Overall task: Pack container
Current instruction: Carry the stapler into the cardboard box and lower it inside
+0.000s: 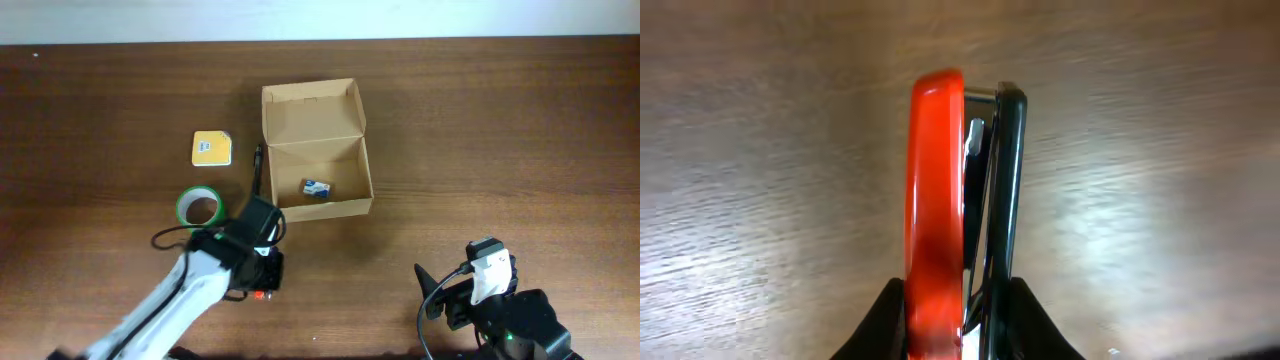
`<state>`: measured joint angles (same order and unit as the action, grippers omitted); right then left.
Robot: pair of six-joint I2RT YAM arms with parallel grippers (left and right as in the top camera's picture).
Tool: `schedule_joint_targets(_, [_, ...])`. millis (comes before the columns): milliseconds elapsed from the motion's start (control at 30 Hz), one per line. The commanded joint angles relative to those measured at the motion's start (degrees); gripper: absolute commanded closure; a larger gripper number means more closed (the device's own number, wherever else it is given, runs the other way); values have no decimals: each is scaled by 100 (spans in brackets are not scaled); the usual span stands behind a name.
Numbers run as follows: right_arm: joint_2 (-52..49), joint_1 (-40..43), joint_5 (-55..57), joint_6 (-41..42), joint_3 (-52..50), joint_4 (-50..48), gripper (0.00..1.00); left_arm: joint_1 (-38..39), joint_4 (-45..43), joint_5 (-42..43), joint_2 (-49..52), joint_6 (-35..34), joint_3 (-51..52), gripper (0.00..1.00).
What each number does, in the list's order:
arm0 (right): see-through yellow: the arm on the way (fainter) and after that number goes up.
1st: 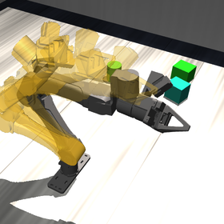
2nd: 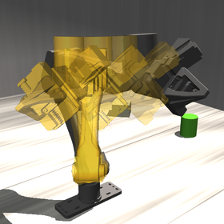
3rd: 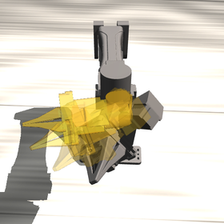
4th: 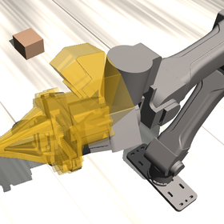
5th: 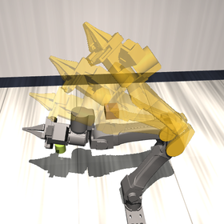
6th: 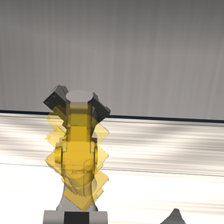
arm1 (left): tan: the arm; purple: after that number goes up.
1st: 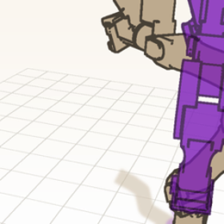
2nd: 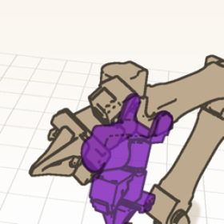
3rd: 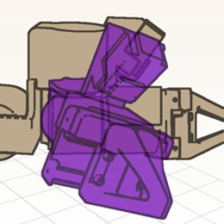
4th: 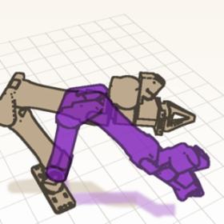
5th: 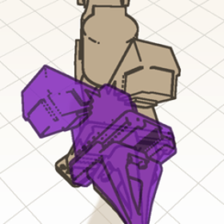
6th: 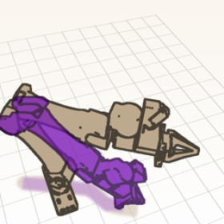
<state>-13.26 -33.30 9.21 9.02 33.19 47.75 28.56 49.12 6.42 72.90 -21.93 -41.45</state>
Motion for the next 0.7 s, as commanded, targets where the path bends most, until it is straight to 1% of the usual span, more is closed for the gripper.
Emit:
schedule_joint_targets(0, [42,24,92,48,-15,-15,1,33,20,332,-632,-107,15,98])
schedule_joint_targets(200, [42,24,92,48,-15,-13,1,33,20,433,-1502,-219,-192,98])
schedule_joint_targets(300, [42,24,92,48,-15,-15,1,33,15,433,-1561,79,-553,97])
schedule_joint_targets(433, [42,24,92,48,-15,-15,1,31,-146,267,-1224,789,-1228,93])
schedule_joint_targets(533, [42,24,92,48,-15,-13,1,31,-173,107,-625,1390,-1862,93])
schedule_joint_targets(667, [42,24,92,48,-15,-15,1,31,-173,103,269,2256,-2623,93])
